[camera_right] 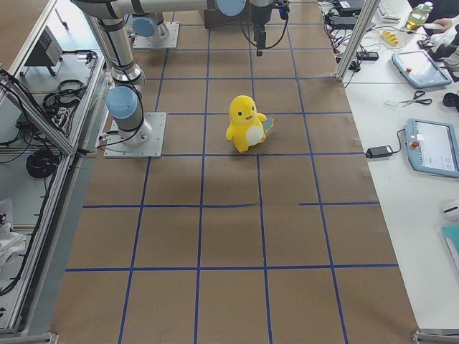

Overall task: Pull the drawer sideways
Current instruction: 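Move the left gripper down to the white drawer handle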

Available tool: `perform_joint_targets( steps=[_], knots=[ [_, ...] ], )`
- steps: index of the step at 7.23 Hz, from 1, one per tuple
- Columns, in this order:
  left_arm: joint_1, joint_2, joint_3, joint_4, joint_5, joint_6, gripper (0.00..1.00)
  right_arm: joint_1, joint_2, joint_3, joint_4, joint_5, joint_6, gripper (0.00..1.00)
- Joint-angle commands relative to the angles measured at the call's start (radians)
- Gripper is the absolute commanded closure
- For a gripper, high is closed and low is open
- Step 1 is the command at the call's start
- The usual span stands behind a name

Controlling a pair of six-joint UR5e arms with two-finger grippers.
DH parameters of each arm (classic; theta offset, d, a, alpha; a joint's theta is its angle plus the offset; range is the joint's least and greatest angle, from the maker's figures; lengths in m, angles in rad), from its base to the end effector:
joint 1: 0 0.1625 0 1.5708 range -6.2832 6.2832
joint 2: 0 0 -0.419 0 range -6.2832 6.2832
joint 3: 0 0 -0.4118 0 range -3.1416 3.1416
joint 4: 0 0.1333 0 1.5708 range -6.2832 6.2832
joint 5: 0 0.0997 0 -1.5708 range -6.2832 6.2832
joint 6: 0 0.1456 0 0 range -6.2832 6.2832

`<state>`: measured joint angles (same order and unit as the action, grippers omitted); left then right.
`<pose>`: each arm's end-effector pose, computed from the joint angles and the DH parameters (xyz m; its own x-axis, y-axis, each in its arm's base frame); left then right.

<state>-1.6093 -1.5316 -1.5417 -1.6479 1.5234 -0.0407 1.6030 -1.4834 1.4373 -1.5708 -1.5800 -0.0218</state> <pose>-0.1591 -0.4871 0.4630 -0.9989 -0.0027 0.0470 -0.0022 0.9999 0.0107 0.1497 -0.5497 0.4580 -0.9985 -0.0535 0.0102 -0.0539 0.9975 -0.0459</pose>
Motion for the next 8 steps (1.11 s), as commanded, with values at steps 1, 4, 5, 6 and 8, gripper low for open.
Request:
perform_joint_targets(
  steps=[1, 4, 5, 6, 8],
  knots=[
    [-0.006, -0.033, -0.041, 0.01, 0.043, -0.021, 0.0, 0.0, 0.0, 0.0, 0.0, 0.0, 0.0, 0.0],
    [-0.062, -0.132, -0.054, 0.092, 0.139, -0.122, 0.0, 0.0, 0.0, 0.0, 0.0, 0.0, 0.0, 0.0],
    [-0.087, -0.162, -0.069, 0.086, 0.231, -0.133, 0.0, 0.0, 0.0, 0.0, 0.0, 0.0, 0.0, 0.0],
    [-0.099, -0.189, -0.104, 0.086, 0.327, -0.137, 0.0, 0.0, 0.0, 0.0, 0.0, 0.0, 0.0, 0.0],
    [-0.106, -0.252, -0.182, 0.089, 0.519, -0.133, 0.0, 0.0, 0.0, 0.0, 0.0, 0.0, 0.0, 0.0]
  ],
)
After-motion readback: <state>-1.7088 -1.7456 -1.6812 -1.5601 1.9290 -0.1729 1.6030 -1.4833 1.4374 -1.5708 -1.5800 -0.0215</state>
